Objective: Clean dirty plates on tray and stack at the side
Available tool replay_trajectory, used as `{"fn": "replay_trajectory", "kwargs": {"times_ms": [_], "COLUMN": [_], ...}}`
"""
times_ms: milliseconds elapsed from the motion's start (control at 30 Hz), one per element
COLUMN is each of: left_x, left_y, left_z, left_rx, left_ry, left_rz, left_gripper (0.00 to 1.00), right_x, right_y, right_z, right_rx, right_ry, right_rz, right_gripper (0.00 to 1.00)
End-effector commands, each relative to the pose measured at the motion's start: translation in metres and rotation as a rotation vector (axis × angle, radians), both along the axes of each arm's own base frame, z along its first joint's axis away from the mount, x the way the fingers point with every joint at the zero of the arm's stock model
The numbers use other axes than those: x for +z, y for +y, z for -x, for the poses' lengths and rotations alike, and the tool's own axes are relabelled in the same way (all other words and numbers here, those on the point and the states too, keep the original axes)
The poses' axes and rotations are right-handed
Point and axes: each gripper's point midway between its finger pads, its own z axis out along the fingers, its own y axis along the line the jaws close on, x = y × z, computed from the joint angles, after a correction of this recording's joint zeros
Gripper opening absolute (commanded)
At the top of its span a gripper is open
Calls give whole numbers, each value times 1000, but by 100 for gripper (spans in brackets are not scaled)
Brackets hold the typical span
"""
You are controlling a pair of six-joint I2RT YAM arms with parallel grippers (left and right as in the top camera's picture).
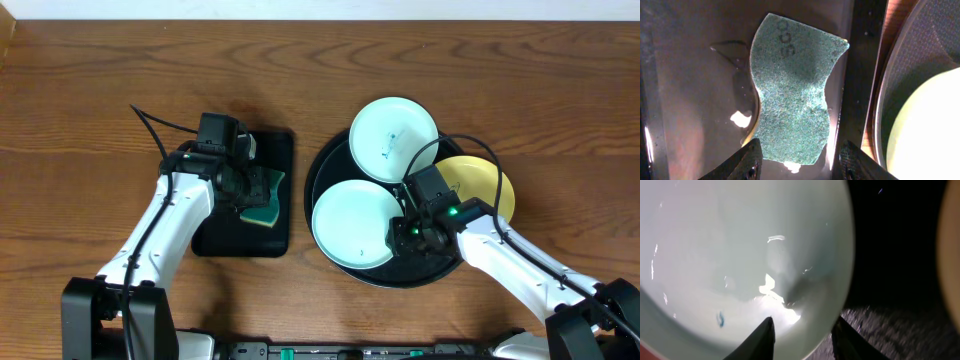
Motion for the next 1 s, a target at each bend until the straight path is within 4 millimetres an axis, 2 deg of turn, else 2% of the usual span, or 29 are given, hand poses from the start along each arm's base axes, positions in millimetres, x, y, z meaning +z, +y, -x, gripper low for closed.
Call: {"fn": "replay_trajectory", "kwargs": {"times_ms": [0,133,300,433,533,733,800,833,967], "left_x": [-5,-5,-5,-5,-5,-5,-5,-5,-5], "left_y": [-1,-1,-1,-1,-1,-1,-1,-1,-1], "left_z": [6,6,6,6,6,6,6,6,6], "left_rx": [-1,-1,-1,-1,-1,-1,-1,-1,-1], "left_ry": [23,23,23,23,24,24,24,24,24], "left_rz": [6,6,6,6,6,6,6,6,6], "left_gripper": [52,52,52,52,52,52,52,52,52], "right_x": [-3,0,-1,-12,-22,-21,-20,-21,-22], "right_y": [-9,-11,-11,-15,-10,-8,-7,-8,-6], "right_z": [-16,-33,-34,-34,-42,-47,-47,-46,-33], "right_rx": [-17,-37,-37,-49,-65,-67,-67,-66,-50], "right_ry": [-83,-158,-158,-138,-145,-163,-164,-160,-105], "right_rz": [72,93,93,124,111,102,101,103,84], "right_gripper": [34,35,35,38,39,22,12,2,1]}}
